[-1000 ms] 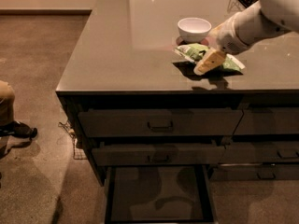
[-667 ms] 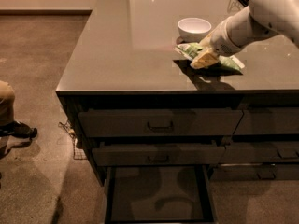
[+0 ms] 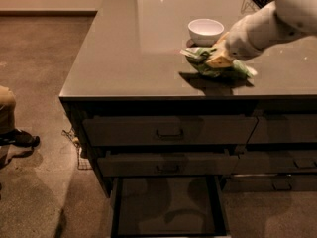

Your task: Place green jalapeno chip bag into bottom drawer

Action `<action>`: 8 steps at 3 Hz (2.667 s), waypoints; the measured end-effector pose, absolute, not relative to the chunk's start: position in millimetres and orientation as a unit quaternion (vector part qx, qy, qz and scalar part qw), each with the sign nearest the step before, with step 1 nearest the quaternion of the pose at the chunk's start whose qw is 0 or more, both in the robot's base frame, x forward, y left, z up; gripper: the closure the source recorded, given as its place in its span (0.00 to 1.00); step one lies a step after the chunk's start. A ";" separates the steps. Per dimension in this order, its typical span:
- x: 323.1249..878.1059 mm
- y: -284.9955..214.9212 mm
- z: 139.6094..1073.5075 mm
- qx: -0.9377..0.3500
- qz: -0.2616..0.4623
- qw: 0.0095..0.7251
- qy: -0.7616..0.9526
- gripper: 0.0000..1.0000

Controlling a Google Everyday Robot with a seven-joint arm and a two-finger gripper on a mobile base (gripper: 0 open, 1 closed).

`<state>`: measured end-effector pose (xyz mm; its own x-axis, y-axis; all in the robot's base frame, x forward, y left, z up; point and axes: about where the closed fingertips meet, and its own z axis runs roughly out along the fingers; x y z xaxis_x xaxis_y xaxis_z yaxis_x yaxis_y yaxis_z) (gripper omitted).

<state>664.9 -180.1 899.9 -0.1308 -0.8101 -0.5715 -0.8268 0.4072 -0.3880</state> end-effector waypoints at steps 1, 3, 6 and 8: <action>606.6 -183.0 943.5 -0.559 0.023 0.374 0.740 1.00; 556.3 -167.2 955.0 -0.599 0.077 0.335 0.723 1.00; 476.9 -145.0 866.5 -0.590 0.159 0.247 0.752 1.00; 453.3 -125.1 816.5 -0.585 0.195 0.221 0.756 1.00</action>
Offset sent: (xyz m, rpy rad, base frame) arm -0.1579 0.0234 0.0827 0.0392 0.1643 0.2822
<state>453.3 -125.1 816.5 -0.2189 -0.7973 -0.5624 -0.9700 0.2402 0.0371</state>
